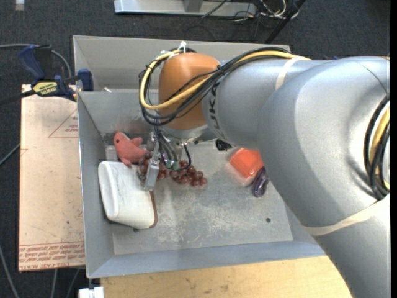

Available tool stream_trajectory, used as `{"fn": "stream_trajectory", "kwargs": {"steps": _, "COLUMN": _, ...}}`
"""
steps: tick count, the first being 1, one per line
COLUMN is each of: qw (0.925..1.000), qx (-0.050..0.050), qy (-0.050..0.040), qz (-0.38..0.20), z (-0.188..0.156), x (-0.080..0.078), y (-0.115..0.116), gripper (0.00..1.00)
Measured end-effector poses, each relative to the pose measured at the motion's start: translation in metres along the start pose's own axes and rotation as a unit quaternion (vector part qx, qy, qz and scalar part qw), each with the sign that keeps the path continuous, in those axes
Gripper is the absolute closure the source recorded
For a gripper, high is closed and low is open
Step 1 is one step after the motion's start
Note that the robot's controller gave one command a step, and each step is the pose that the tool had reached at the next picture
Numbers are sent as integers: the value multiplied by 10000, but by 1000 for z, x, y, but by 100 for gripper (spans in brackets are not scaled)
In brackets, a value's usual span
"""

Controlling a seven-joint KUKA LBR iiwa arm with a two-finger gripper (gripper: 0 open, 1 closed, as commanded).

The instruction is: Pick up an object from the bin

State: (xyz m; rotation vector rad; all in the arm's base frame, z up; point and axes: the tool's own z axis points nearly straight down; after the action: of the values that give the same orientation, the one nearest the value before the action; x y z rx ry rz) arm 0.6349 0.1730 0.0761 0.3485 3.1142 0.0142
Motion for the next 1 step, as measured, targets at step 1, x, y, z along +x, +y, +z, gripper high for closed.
{"fn": "stream_trajectory", "kwargs": {"steps": 1, "qw": 9995, "qx": -4, "qy": -2, "qz": 311, "z": 1, "x": 0, "y": -2, "gripper": 0}}
